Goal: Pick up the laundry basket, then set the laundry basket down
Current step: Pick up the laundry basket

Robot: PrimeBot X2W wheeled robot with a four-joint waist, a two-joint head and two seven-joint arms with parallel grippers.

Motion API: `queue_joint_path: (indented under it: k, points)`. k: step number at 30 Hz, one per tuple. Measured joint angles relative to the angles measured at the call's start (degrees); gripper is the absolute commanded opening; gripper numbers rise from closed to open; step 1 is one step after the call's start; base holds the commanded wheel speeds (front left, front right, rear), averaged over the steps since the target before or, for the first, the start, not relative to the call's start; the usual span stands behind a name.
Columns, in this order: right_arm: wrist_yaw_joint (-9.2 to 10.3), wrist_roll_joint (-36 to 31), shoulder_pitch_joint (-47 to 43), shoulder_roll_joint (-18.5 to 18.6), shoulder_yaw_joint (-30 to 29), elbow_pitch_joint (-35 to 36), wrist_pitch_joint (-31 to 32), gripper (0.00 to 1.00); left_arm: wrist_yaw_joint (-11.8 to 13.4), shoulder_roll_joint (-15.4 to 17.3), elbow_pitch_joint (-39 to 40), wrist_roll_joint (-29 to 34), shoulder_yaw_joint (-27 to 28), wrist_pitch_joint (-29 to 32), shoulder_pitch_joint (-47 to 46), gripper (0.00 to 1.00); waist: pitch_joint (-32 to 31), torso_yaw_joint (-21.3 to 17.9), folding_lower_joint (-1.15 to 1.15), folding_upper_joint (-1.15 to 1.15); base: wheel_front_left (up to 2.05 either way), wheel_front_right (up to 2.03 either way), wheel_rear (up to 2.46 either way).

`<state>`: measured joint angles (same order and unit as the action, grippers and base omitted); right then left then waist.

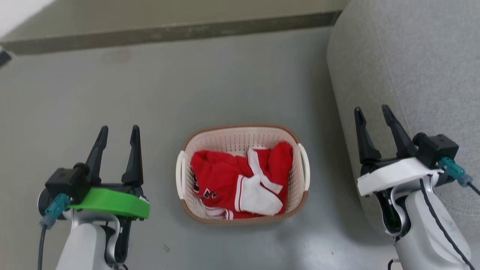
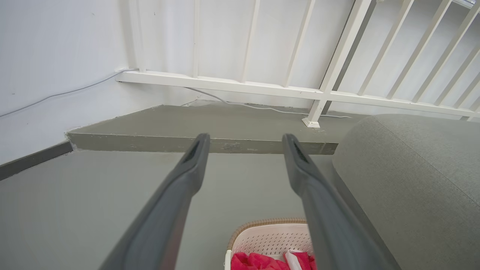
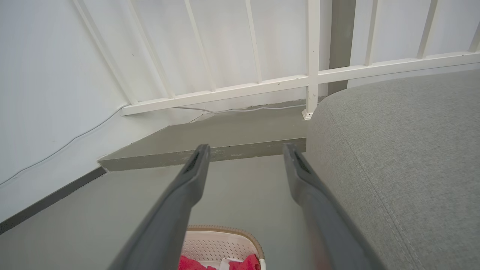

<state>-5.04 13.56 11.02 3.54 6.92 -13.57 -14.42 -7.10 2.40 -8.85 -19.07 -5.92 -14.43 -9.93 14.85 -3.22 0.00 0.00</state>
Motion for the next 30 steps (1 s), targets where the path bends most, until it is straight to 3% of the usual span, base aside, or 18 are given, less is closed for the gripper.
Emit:
queue_joint_path:
  k: [30]
  points:
    - [-0.48, 1.1, 17.7, -0.1, -0.2, -19.7, 0.0, 1.00, 0.0, 2.0, -20.0, -4.2, -7.2, 0.8, -19.9, 1.00, 21.9, 0.7, 0.01, 0.00, 0.00, 0.00, 0.00]
